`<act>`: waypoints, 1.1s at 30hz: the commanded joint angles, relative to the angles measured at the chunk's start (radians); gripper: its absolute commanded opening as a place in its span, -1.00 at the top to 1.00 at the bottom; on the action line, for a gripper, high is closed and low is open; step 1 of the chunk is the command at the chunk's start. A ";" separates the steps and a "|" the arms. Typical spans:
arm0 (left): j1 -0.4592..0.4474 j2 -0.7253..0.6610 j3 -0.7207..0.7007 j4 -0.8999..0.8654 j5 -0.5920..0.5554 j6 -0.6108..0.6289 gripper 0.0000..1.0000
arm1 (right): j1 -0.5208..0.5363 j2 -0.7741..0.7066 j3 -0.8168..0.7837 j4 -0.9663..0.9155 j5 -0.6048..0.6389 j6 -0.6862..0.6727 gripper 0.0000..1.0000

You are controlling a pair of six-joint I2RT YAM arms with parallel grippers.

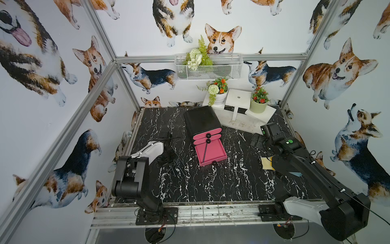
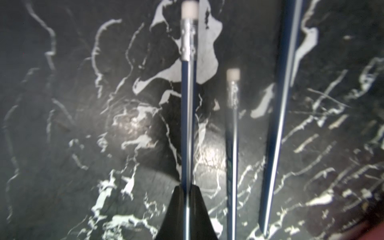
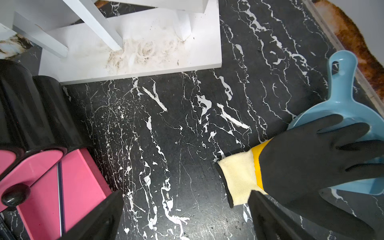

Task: Please place the pencils in the drawer according to their color
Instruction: Pick up the pencil from the center of the board, then place the pencil in the drawer.

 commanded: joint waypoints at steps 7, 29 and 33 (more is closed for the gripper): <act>-0.003 -0.129 -0.001 -0.029 -0.022 0.041 1.00 | -0.002 -0.026 0.001 -0.020 0.014 -0.051 -0.99; -0.500 -0.395 0.119 0.140 -0.115 0.360 1.00 | -0.043 0.054 -0.034 -0.067 -0.045 0.043 -0.99; -0.577 -0.394 0.131 0.167 -0.080 0.418 1.00 | -0.045 0.034 -0.041 -0.065 -0.042 0.046 -0.99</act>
